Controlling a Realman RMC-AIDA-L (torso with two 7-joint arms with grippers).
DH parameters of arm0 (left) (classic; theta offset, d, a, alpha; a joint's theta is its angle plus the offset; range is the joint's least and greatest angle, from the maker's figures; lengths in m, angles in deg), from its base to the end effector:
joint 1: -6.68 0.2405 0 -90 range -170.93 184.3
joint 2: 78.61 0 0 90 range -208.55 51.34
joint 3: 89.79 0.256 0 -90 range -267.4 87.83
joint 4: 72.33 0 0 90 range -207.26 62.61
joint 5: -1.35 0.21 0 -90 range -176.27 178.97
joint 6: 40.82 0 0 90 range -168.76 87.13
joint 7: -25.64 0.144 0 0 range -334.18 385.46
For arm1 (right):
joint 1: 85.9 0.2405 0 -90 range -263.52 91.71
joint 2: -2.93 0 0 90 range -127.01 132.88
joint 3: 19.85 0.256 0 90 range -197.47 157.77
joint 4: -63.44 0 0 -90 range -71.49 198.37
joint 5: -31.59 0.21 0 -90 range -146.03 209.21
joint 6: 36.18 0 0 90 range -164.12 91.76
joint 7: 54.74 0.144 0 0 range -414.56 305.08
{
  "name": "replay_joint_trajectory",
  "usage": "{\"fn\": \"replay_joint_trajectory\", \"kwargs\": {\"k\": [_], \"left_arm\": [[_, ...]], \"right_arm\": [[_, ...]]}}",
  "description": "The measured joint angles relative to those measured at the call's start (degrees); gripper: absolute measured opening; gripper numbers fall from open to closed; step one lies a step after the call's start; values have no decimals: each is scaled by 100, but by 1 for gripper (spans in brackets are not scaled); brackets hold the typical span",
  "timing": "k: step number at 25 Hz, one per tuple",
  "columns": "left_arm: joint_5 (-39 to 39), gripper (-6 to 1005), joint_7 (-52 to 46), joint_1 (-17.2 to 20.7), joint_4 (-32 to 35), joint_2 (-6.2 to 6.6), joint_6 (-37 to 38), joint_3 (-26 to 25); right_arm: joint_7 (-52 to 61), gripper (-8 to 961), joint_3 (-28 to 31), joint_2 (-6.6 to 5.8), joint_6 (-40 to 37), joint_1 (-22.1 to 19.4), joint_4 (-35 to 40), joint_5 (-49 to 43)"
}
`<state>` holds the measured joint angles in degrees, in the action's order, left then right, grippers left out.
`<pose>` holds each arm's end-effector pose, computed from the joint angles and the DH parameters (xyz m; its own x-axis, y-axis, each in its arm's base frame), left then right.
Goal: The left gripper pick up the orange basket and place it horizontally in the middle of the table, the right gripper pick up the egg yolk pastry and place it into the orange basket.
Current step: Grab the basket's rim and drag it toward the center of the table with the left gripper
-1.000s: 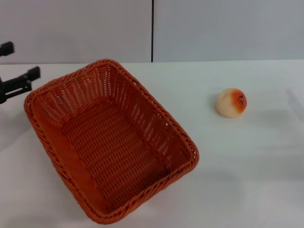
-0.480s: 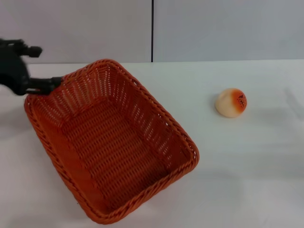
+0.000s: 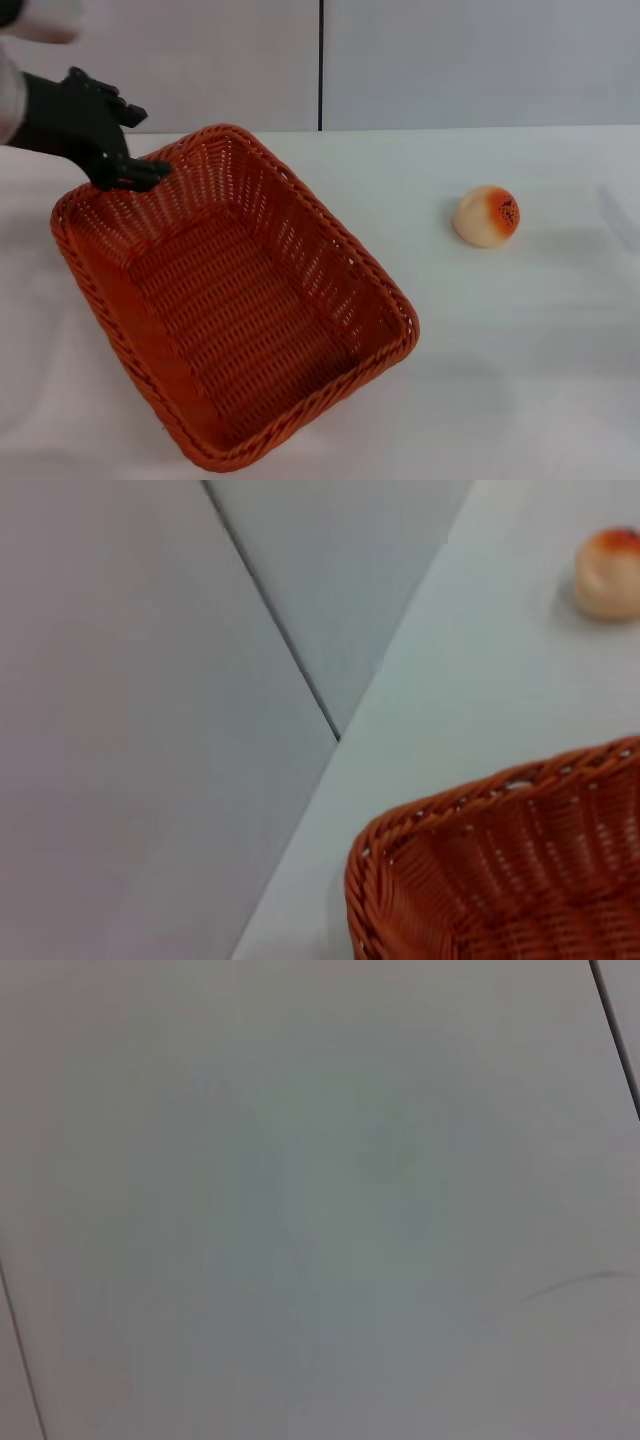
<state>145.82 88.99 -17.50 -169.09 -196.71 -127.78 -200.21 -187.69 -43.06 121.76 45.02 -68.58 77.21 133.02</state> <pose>-0.1795 0.3487 0.0789 0.9515 0.2375 -0.1957 0.0937 -0.8293 -0.5510 0.3588 0.2803 0.0300 0.5042 -0.0313 -0.8630 -0.8148 -0.3484 -0.4634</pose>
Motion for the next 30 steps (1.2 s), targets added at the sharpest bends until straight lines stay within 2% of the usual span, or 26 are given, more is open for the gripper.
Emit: {"fn": "replay_joint_trajectory", "kwargs": {"k": [2, 7, 11, 12, 20, 24, 30], "left_arm": [[553, 670, -272, -340, 107, 3, -103, 320], [1104, 643, -595, -706, 385, -13, 54, 735], [1300, 671, -703, -957, 730, -9, 164, 816], [1441, 678, -738, -1131, 1026, -8, 197, 845], [1920, 736, -836, -1457, 1827, -16, 699, 1064], [2048, 778, -953, -1822, 2444, 8, 739, 1017], [2097, 777, -1003, -2092, 2948, 24, 615, 997]], "right_arm": [[-1, 726, -12, 0, -8, 18, -23, 0], [-25, 726, -5, 0, -75, 68, -110, 0], [-29, 726, -3, 0, -95, 83, -134, 0], [-29, 726, -1, 0, -97, 86, -144, 0], [-33, 726, 1, 6, -147, 87, -180, 0], [-34, 726, 1, 9, -157, 87, -186, 0], [-37, 725, 1, 4, -166, 85, -185, 0]]}}
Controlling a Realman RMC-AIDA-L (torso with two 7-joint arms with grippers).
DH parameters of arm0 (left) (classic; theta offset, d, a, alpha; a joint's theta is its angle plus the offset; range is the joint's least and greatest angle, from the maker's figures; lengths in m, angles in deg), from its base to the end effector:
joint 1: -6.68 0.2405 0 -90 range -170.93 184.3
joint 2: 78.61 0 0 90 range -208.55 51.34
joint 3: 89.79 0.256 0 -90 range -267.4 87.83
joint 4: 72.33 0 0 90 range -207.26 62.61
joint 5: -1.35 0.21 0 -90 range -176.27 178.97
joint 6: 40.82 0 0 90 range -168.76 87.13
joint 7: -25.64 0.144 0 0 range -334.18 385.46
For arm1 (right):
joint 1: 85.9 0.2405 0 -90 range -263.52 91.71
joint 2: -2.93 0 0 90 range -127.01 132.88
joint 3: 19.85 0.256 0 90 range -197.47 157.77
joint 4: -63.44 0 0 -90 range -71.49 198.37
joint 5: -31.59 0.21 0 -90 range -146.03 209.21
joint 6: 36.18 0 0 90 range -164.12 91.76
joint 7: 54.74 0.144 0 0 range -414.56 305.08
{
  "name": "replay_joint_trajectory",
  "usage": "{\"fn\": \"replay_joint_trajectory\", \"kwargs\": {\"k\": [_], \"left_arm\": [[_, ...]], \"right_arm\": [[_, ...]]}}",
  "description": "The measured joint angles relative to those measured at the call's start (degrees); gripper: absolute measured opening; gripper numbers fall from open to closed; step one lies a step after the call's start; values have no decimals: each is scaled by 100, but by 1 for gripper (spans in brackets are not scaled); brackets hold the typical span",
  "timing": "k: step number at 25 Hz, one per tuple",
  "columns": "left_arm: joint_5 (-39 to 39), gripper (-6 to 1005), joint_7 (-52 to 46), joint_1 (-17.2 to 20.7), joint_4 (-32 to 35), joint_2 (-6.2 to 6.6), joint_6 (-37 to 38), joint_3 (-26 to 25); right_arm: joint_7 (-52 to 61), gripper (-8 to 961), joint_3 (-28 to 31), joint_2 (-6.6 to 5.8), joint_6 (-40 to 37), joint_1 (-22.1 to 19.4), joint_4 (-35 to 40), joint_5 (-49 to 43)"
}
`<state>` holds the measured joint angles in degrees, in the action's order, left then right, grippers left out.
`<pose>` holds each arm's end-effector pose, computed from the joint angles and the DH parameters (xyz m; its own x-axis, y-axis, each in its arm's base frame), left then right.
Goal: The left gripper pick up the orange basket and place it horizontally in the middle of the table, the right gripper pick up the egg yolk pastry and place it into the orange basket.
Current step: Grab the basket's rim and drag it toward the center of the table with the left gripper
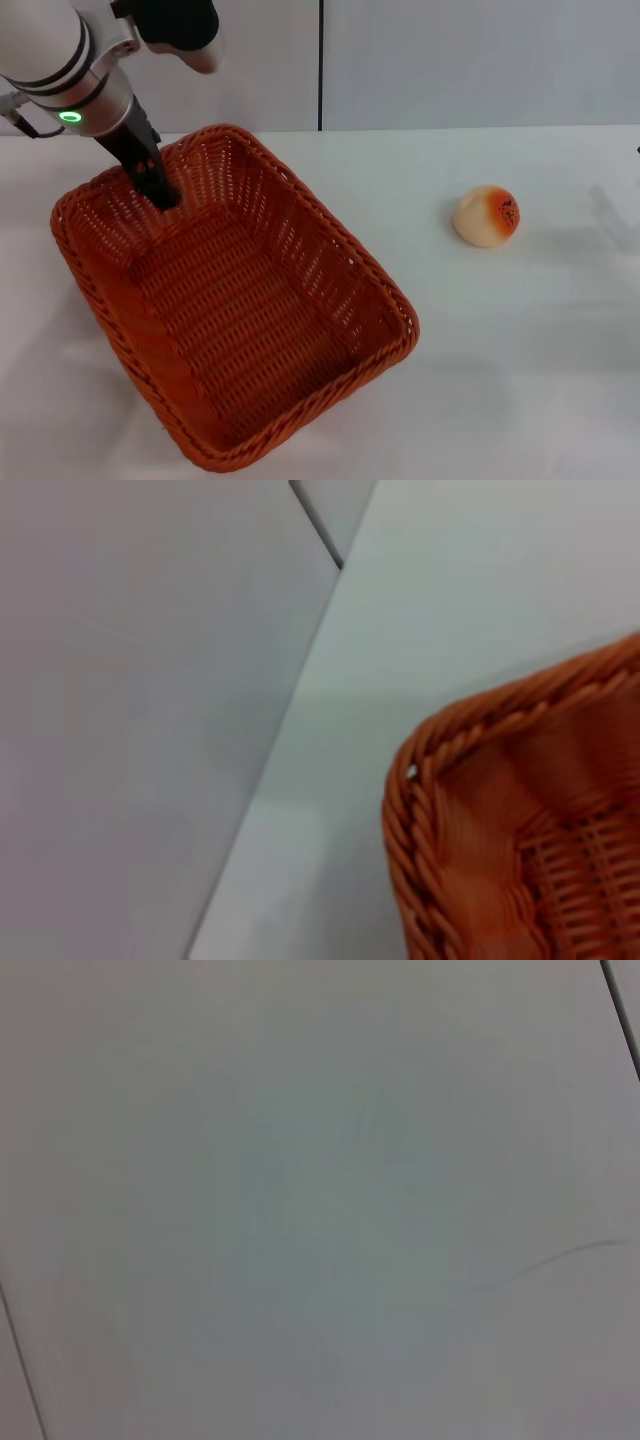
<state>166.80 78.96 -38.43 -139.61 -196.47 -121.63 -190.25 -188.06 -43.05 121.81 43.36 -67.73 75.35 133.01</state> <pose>-0.1759 0.4112 0.0144 0.7864 0.3201 -0.5283 0.0236 -0.8702 -0.4921 0.3583 0.2835 0.0215 0.4915 -0.0590 -0.8689 -0.8286 -0.3387 -0.4457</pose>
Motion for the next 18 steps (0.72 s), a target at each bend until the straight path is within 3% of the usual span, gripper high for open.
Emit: {"fn": "replay_joint_trajectory", "kwargs": {"k": [7, 18], "left_arm": [[10, 776, -57, -186, 388, 149, -183, 29], [12, 775, -59, -190, 838, 123, 399, 295]], "right_arm": [[-1, 725, 0, -4, -11, 3, 4, 0], [22, 725, 0, -5, -71, 22, 8, 0]]}}
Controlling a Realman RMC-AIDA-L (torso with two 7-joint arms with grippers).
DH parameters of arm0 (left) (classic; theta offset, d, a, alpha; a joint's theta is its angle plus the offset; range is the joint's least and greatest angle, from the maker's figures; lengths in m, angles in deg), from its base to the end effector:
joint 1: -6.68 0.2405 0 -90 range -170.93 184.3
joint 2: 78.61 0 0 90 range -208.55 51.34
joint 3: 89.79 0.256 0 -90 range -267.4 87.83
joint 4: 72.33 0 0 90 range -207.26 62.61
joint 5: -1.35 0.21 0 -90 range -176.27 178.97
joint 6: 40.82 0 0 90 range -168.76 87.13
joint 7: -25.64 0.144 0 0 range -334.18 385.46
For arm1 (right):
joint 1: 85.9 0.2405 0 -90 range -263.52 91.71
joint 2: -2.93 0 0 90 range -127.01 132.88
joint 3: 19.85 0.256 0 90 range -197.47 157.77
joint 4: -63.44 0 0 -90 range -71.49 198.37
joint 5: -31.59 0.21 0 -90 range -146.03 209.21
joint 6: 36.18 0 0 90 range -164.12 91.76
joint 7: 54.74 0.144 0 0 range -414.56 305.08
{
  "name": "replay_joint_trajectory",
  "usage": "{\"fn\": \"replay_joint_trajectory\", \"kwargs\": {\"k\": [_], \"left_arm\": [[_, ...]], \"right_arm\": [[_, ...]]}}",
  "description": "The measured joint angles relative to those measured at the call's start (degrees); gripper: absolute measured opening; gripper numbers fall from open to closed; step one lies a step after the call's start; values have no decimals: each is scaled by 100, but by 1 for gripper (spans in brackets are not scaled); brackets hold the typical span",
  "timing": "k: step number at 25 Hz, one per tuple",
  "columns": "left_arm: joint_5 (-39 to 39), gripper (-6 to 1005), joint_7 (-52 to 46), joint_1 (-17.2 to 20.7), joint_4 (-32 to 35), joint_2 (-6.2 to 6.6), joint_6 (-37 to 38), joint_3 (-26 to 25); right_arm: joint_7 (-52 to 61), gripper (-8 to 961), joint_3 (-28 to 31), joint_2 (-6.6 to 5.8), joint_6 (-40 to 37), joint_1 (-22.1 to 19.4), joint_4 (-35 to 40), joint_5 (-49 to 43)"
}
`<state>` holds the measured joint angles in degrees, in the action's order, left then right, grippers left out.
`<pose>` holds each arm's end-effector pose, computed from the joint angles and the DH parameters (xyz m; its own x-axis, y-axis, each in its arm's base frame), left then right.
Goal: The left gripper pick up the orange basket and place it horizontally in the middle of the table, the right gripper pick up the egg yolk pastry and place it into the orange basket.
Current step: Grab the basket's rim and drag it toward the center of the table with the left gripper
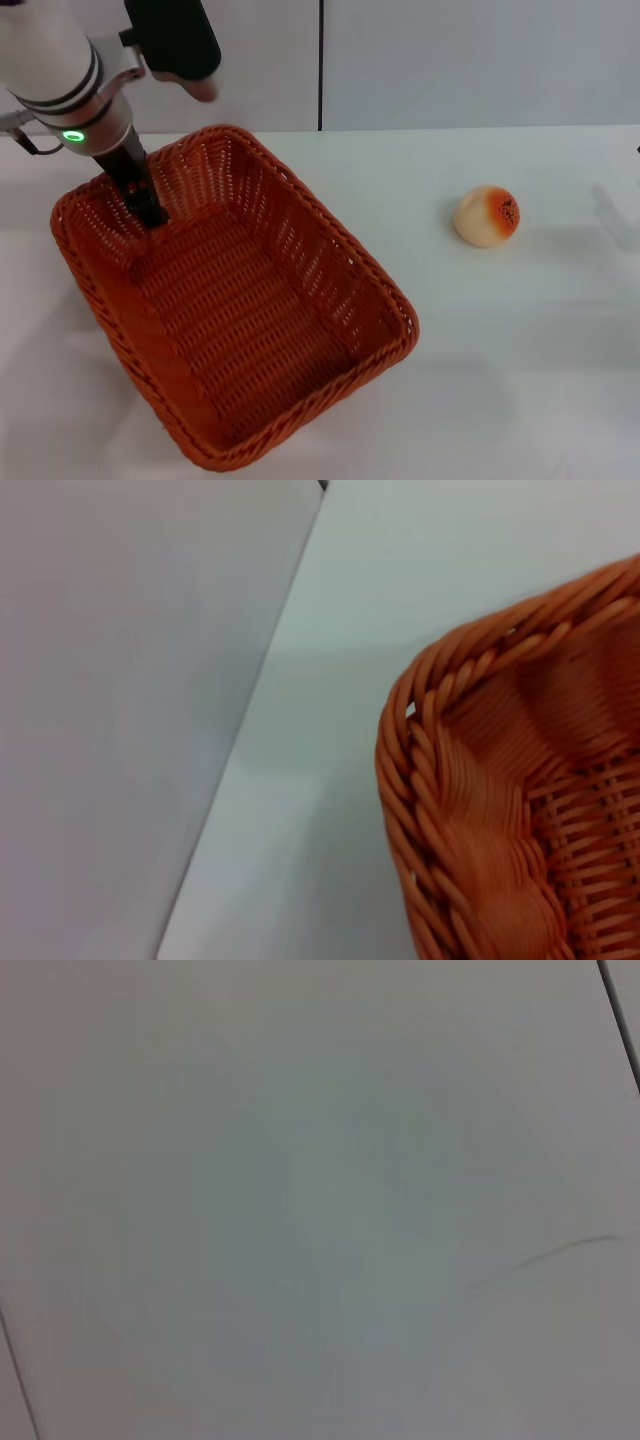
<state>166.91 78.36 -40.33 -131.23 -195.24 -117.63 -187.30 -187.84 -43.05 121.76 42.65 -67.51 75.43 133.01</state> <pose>-0.1950 0.4163 0.0025 0.7448 0.3259 -0.5823 0.0195 -0.8829 -0.4691 0.3591 0.2854 0.0217 0.4925 -0.0654 -0.8679 -0.8306 -0.3332 -0.4462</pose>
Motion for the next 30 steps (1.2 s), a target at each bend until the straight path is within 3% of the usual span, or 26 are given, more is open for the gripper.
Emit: {"fn": "replay_joint_trajectory", "kwargs": {"k": [6, 13, 23, 30], "left_arm": [[1, 774, -297, -2, 166, 59, 157, 646], [3, 622, -418, -86, 276, 110, 141, 768], [8, 522, -420, -141, 172, 162, -142, 536], [7, 443, -433, -409, 180, 150, -670, -242]], "right_arm": [[11, 725, 0, -1, -17, -12, 13, 0], [11, 725, 0, -9, -94, 39, 13, 0], [-4, 727, 0, -2, -252, 70, -4, 0], [2, 726, 0, 0, -279, 121, -4, 0]]}}
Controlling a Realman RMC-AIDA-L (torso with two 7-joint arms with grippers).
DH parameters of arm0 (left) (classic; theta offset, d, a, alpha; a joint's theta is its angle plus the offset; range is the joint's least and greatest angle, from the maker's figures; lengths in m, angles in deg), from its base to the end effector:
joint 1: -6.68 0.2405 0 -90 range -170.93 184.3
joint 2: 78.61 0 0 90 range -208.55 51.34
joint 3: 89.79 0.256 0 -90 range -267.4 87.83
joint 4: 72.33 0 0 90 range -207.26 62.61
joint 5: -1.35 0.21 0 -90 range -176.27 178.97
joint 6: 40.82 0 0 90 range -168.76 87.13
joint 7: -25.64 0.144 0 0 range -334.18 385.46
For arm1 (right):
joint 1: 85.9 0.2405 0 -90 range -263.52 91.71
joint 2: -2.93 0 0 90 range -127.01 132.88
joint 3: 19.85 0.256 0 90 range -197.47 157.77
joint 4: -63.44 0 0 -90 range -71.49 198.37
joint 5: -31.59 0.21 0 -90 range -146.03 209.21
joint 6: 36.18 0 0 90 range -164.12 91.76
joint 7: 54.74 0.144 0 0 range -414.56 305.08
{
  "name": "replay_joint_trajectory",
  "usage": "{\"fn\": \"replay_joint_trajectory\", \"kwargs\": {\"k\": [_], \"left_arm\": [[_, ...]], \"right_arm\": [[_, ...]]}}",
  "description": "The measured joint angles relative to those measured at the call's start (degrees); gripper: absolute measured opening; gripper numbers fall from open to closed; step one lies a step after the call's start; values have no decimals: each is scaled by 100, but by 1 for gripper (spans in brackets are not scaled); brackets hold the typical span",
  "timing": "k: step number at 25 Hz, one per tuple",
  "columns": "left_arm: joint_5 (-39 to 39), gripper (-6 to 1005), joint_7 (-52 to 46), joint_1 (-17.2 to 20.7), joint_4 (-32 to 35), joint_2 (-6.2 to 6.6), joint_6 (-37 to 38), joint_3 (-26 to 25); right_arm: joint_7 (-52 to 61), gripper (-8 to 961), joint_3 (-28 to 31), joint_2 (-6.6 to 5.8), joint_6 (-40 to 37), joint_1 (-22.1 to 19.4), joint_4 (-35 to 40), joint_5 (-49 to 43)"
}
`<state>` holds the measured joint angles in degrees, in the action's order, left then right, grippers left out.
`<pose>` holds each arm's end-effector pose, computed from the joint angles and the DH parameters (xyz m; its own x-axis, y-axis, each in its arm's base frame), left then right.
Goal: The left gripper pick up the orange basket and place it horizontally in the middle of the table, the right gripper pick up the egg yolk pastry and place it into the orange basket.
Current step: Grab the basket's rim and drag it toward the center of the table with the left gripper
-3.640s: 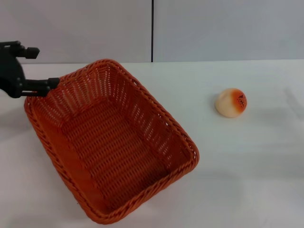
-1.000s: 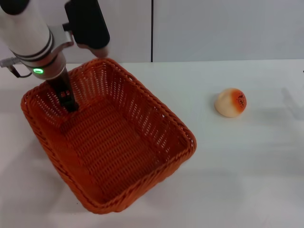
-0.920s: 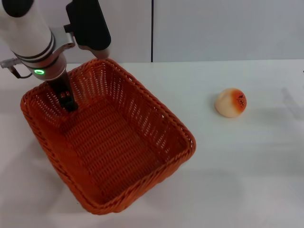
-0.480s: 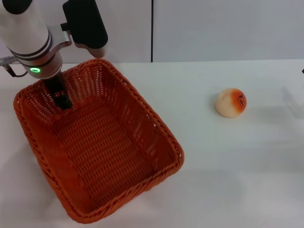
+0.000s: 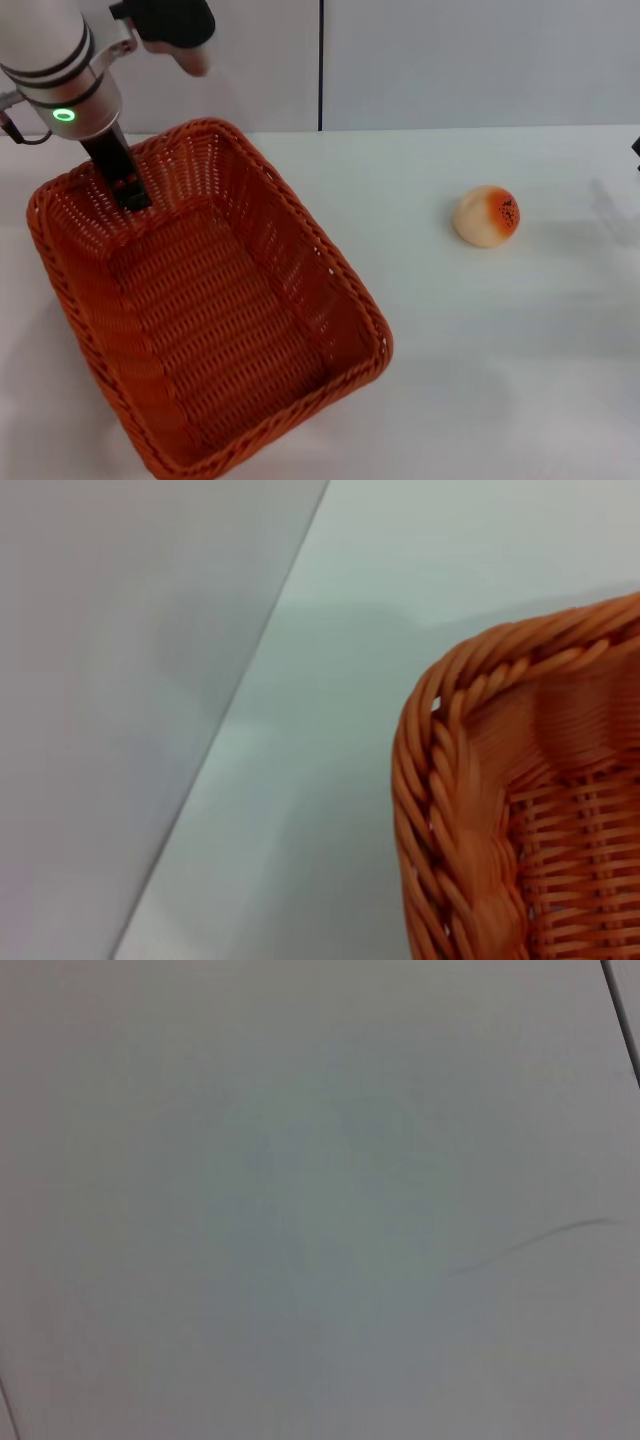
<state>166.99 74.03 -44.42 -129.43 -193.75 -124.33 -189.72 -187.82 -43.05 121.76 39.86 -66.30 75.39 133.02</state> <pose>-0.1848 0.4187 0.0164 0.6999 0.4154 -0.5811 0.1156 -0.8687 -0.4817 0.3596 0.2942 0.0197 0.5014 -0.0867 -0.8608 -0.8330 -0.3170 -0.4533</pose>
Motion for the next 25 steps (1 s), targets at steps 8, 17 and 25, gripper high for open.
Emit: {"fn": "replay_joint_trajectory", "kwargs": {"k": [8, 17, 25], "left_arm": [[-3, 286, -86, -126, 50, 66, -570, 10], [-8, 230, -849, -283, 223, 92, -583, -294], [-13, 215, -1701, -462, 458, 133, -706, -733]], "right_arm": [[-1, 726, 0, 0, -2, 13, 0, 0], [-20, 725, -24, 0, -79, 10, 0, 0], [-23, 725, -18, 3, -173, 24, -63, -11]]}}
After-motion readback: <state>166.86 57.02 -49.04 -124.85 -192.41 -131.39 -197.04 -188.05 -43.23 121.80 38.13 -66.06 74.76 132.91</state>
